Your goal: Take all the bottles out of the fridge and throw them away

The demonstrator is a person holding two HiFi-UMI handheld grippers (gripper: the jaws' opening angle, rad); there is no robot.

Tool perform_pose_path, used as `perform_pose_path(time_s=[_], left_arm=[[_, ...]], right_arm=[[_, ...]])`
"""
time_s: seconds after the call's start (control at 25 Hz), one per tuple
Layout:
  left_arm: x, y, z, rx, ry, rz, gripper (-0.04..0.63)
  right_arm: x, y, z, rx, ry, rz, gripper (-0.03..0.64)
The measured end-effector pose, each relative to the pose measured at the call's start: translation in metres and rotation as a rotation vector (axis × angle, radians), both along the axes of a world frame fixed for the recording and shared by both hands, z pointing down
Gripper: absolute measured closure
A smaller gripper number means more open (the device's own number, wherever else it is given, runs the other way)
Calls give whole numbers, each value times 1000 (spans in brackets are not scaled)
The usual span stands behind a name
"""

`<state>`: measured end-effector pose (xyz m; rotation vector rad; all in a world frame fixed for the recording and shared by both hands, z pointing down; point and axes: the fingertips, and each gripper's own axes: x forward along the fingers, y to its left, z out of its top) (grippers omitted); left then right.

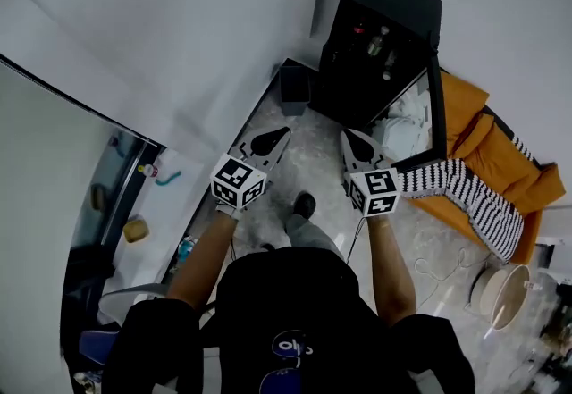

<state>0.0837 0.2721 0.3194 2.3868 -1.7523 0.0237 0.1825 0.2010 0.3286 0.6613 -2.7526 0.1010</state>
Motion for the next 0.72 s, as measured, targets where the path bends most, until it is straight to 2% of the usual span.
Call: perform_pose_path(time_s=[0.32,0.72], left_arm=[[18,-96,-6,-1,-15,1,592],[50,-151,-8,-32,-48,35,592]], right_arm=[[16,-92,-2,-19,-29,18,611],[52,-144,-2,-44,-89,77,611]])
